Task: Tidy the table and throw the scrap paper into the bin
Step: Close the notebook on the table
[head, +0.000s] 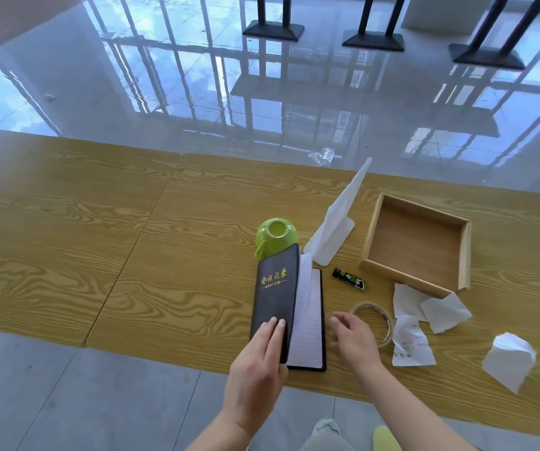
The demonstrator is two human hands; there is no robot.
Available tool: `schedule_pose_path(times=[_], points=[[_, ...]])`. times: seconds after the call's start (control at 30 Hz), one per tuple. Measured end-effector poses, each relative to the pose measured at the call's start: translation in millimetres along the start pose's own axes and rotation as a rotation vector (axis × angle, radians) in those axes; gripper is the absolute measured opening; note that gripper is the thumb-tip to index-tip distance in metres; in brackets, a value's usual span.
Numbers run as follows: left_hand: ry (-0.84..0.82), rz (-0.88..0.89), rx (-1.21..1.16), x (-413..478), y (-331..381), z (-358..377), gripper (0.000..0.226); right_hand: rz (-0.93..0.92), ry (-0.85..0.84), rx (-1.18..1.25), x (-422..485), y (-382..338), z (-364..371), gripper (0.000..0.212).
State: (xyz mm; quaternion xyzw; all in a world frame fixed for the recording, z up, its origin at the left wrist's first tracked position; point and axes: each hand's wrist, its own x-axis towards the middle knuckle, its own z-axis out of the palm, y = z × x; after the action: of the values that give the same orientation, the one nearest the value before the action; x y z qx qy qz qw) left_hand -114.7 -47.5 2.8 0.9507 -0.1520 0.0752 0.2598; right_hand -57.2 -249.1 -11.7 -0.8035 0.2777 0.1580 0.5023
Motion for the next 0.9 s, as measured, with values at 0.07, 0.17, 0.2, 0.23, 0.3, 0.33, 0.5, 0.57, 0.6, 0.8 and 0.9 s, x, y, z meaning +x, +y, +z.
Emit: schedule_pose_path(times=[0.07, 0.17, 0.2, 0.23, 0.3, 0.33, 0.5, 0.57, 0.6, 0.8, 0.9], points=[[-0.040, 0.062, 0.097, 3.2, 8.8, 12.6, 0.062, 0.037, -0.041, 0.109, -2.3, 1.0, 0.2, 0.025], [-0.078, 0.108, 0.203, 8.4, 19.4, 28.8, 0.052, 0.022, -0.045, 0.127, -5.2, 4.0, -1.2, 0.035], [-0.094, 0.109, 0.234, 10.1, 21.8, 32.6, 0.052, 0.025, -0.042, 0.131, -6.8, 4.1, -2.6, 0.039], [-0.117, 0.107, 0.264, 11.4, 22.8, 35.7, 0.052, 0.028, -0.045, 0.145, -8.1, 3.7, -4.0, 0.042], [-0.181, 0.096, 0.295, 12.8, 22.0, 39.4, 0.052, 0.005, -0.075, 0.144, -9.3, 1.2, -6.2, 0.041], [-0.228, 0.086, 0.293, 12.4, 20.5, 39.4, 0.053, -0.018, -0.101, 0.113, -9.6, -0.1, -6.5, 0.037], [-0.338, -0.060, 0.130, 7.1, 10.1, 29.8, 0.047, -0.091, -0.131, -0.140, -4.2, -1.1, -5.2, 0.029], [-0.244, -0.142, 0.021, 10.8, 2.4, 26.9, 0.039, -0.135, -0.103, -0.251, -3.5, -3.2, -3.4, 0.032], [-0.197, -0.199, -0.027, 13.7, -1.6, 25.6, 0.037, -0.150, -0.086, -0.279, -3.8, -4.7, -2.1, 0.032], [-0.163, -0.651, -0.228, 37.8, -15.5, 17.8, 0.066, -0.132, 0.003, -0.351, 0.0, -5.2, 8.1, 0.045], [-0.222, -0.700, -0.215, 48.5, -18.1, 21.1, 0.074, -0.088, 0.007, -0.345, 2.4, -5.7, 12.1, 0.042]])
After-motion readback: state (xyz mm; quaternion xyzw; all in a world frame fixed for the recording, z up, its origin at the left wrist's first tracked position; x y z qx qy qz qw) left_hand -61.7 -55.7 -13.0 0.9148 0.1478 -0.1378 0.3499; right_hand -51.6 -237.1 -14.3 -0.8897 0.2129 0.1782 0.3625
